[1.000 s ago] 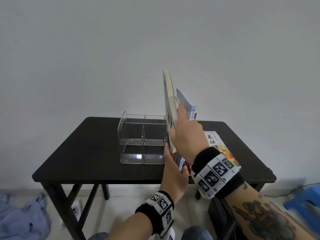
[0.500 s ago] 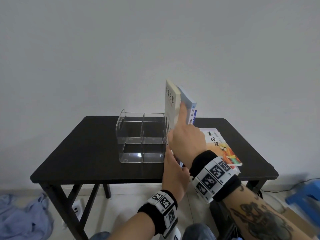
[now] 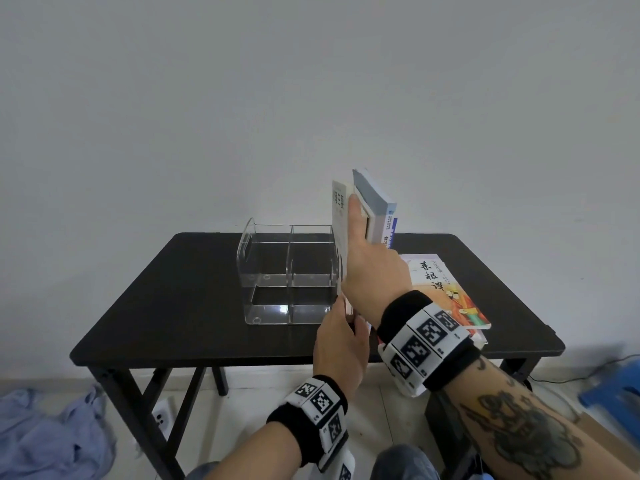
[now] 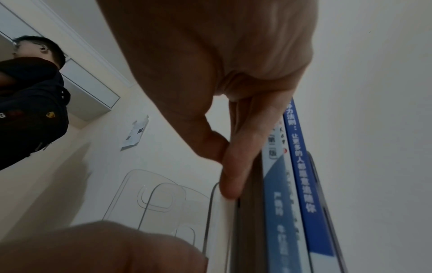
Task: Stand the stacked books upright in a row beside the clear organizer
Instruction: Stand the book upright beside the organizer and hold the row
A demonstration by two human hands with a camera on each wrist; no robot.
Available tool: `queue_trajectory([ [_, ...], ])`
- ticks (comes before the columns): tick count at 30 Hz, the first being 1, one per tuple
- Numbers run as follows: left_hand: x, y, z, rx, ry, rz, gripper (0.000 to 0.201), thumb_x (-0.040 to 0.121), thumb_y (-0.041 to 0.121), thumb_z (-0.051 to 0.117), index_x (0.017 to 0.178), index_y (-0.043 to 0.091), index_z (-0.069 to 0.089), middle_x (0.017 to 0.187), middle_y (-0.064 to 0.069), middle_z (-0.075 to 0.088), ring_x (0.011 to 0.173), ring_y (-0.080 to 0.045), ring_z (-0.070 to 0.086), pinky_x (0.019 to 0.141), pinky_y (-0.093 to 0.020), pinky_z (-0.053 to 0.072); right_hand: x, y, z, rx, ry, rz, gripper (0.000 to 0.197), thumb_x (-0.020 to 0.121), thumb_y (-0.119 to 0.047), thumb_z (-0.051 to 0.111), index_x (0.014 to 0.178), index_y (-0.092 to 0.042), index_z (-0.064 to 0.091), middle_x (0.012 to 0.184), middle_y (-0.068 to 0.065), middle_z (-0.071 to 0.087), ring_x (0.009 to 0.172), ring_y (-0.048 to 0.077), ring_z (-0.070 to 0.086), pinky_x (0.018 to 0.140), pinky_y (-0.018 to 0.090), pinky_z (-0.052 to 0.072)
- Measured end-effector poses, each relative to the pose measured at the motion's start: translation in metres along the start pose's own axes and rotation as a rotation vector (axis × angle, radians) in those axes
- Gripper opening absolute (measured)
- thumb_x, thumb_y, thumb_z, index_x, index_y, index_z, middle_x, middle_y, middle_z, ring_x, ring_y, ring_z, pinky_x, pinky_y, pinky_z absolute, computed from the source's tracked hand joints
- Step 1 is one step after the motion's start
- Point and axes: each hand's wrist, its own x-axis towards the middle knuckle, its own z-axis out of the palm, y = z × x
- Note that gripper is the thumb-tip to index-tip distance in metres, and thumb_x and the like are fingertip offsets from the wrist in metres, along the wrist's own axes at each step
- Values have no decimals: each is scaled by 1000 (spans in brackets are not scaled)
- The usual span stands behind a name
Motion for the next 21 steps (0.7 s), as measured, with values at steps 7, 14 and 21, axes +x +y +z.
queue_trajectory([
  [7,12,0,-20,462,-57,130,23,102,16,38,87,14,56,82,0,56,78,-19,61,76,-33,53,3,-2,-1,79,16,12,104,85,-3,55,150,-24,-24,85,10,56,57,20,50,54,32,44],
  [14,22,0,-29,646,-115,194,19,101,22,43,103,11,59,94,-5,68,88,-26,66,79,-37,52,6,-6,-3,54,32,11,79,87,-3,50,149,-20,4,93,14,58,62,27,49,56,35,44],
  [21,25,0,-27,451,-38,127,11,97,19,54,96,11,47,93,-7,62,86,-26,64,76,-37,53,2,-4,-5,36,18,-4,55,88,-1,45,133,-18,20,86,14,59,63,32,49,58,35,40],
])
